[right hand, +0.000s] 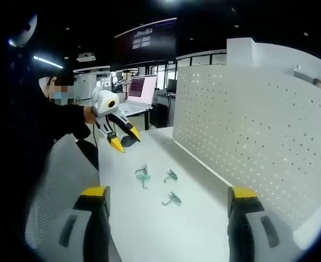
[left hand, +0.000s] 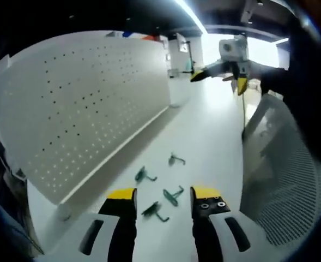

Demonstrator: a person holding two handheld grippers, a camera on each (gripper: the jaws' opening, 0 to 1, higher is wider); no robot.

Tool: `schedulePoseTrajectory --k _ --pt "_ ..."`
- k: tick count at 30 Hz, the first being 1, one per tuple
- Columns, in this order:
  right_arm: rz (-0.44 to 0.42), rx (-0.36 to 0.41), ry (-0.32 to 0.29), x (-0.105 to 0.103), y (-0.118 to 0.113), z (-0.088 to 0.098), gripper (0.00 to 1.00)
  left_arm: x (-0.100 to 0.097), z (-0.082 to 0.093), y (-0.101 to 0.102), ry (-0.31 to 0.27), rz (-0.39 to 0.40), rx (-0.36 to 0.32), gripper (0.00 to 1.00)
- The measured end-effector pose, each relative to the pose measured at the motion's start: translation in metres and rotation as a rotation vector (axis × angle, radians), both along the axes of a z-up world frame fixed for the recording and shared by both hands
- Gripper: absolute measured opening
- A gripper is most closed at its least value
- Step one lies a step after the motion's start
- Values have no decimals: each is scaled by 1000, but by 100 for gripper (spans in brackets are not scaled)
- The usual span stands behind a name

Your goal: Insert the hook assembly into the mounting plate slot until the hook locks in place.

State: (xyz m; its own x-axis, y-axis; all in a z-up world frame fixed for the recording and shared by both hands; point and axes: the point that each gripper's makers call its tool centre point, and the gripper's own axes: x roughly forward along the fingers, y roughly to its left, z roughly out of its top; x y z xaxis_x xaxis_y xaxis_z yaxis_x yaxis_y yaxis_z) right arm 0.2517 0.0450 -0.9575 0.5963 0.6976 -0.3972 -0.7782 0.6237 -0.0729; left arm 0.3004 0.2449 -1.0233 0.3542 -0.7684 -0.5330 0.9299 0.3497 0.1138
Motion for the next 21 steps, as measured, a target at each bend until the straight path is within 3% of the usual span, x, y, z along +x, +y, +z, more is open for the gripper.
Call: schedulePoseTrajectory --k 21 --pt "-10 -1 6 -1 -1 -2 86 8 -39 -9 53 -72 50 29"
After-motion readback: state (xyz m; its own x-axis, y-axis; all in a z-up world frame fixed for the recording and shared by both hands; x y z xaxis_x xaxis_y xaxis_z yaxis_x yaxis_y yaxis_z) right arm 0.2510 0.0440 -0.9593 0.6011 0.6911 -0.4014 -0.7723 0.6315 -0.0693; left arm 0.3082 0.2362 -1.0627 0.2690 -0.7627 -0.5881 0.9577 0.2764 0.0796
